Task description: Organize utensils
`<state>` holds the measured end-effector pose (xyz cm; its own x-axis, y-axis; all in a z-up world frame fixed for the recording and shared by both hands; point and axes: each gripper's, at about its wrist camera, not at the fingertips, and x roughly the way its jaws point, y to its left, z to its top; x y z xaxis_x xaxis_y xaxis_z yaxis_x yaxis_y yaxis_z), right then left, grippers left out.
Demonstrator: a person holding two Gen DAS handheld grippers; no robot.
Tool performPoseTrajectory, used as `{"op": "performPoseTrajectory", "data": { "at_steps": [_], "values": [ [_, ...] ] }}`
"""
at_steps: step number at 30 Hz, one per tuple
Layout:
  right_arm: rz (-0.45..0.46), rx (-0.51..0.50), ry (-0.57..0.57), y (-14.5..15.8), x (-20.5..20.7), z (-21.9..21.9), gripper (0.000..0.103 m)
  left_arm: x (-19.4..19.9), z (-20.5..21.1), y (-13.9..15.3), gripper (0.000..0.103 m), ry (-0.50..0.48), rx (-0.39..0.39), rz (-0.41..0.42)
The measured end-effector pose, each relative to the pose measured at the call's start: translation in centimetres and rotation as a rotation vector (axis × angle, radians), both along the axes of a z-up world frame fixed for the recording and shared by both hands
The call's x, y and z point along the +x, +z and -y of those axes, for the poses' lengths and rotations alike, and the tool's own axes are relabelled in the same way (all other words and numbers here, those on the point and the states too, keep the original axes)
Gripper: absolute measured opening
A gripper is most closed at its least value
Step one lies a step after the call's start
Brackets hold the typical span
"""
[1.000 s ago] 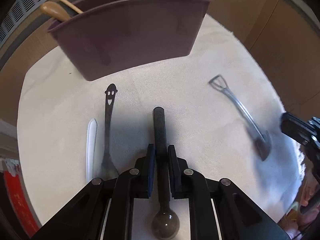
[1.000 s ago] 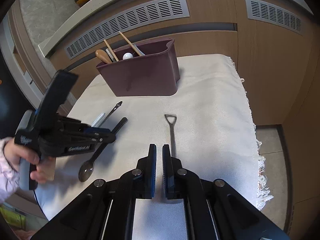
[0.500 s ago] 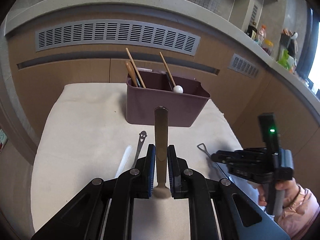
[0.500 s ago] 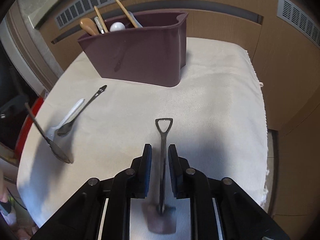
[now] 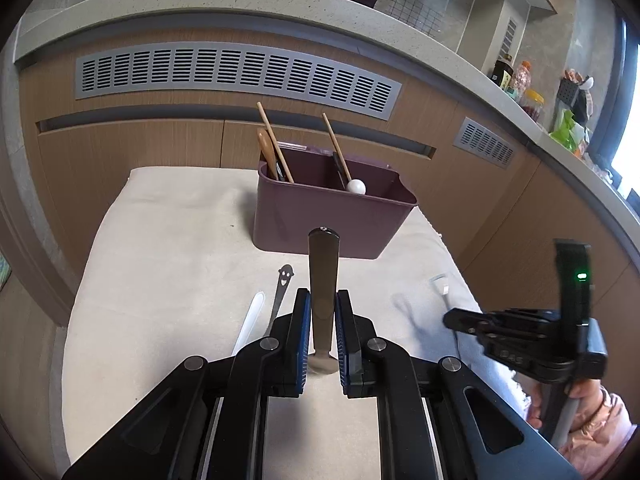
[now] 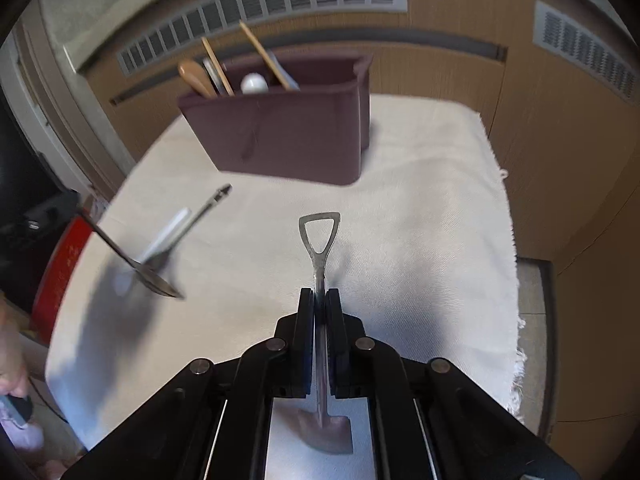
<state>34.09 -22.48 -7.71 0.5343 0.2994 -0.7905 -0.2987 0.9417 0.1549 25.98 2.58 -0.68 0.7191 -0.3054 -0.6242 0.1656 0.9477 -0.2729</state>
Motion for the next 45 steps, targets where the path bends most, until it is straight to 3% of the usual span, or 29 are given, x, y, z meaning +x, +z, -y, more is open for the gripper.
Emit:
{"op": "performPoseTrajectory", "data": {
  "at_steps": [6, 19, 24, 26, 28, 30, 35, 39, 41, 42, 43, 45],
  "values": [
    [0.086, 0.056, 0.004, 3.2, -3.3, 0.2, 0.005, -1.0, 0.6, 1.0, 0.012, -0.012, 0.015, 0.018],
    [0.193, 0.074, 0.051, 5.8, -6.6, -0.3, 0.003, -3.4, 1.3, 2.8, 0.012, -0.033, 0.024, 0.054],
    [0.142, 0.008, 0.032, 3.8, -5.6, 0.2, 0.005, -3.3, 0.9, 2.3, 0.012, -0.021, 0.012, 0.028],
    [0.083, -0.008, 0.031, 2.1, -5.1, 0.8, 0.012, -3.1, 0.7, 1.8, 0.012, -0.017, 0.007, 0.014],
    [0.011, -0.032, 0.057, 0.2, -5.0, 0.9, 0.036, -2.9, 0.7, 1.4, 0.012, -0.019, 0.0, 0.002],
    [-0.013, -0.04, 0.041, -1.7, -5.3, 1.0, 0.045, -2.7, 0.7, 0.9, 0.012, -0.02, 0.0, -0.006],
    [-0.061, -0.028, -0.028, -5.3, -5.1, 0.8, 0.045, -2.0, 0.5, 0.3, 0.012, -0.029, -0.006, -0.023],
    [-0.004, -0.054, -0.033, -5.2, -5.0, -0.4, 0.045, -1.7, 0.3, -0.1, 0.012, -0.026, -0.004, -0.037],
    [0.02, -0.139, -0.007, -5.2, -5.2, -1.5, 0.043, -1.6, 0.2, -0.3, 0.012, -0.022, -0.01, -0.043],
    [0.03, -0.163, 0.017, -5.1, -5.4, -1.9, 0.033, -1.6, 0.2, -0.4, 0.012, -0.021, -0.011, -0.045],
    [0.031, -0.174, 0.037, -5.0, -5.6, -2.1, 0.03, -1.7, 0.2, -0.4, 0.012, -0.022, -0.011, -0.046],
    [0.027, -0.18, 0.053, -4.4, -5.6, -2.1, 0.03, -1.7, 0.2, -0.4, 0.012, -0.026, -0.011, -0.046]
  ]
}}
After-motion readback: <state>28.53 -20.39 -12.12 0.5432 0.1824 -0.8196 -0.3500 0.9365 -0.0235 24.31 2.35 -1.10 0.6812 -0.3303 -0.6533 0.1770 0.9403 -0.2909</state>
